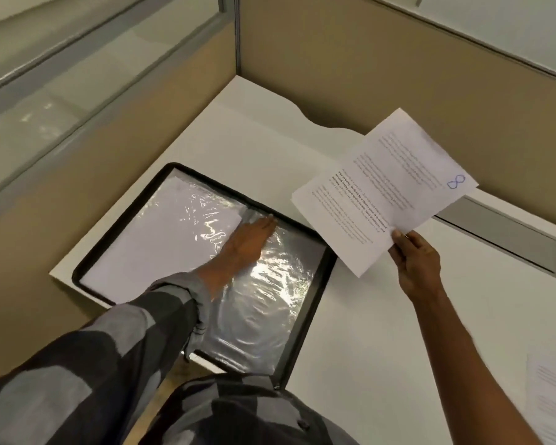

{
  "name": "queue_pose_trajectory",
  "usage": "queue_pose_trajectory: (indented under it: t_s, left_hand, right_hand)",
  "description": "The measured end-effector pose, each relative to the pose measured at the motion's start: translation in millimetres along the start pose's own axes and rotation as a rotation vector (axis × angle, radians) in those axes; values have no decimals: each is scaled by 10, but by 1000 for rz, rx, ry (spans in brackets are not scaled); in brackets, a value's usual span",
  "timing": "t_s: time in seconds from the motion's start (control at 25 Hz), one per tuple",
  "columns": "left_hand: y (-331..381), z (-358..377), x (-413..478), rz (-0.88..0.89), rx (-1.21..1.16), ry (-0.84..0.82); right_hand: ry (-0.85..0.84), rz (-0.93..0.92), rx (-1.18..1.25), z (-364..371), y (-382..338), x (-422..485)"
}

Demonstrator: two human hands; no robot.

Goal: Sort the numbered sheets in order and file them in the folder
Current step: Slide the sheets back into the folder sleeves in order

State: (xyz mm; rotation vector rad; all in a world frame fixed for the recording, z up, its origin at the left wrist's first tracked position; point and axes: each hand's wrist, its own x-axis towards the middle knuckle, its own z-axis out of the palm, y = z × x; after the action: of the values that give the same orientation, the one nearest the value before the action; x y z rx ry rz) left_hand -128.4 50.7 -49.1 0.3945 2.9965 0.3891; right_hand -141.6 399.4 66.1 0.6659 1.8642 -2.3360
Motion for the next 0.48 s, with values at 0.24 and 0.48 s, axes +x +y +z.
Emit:
queue_pose_trajectory:
  t_s: [0.24, 0.48]
  left_hand:
    - [-283, -64, 66, 298, 7, 80]
    - [-521, -190, 246, 416, 12, 44]
  right_hand:
    - [129, 23, 74, 452, 267, 210]
    - [141, -17, 27, 951, 380, 457]
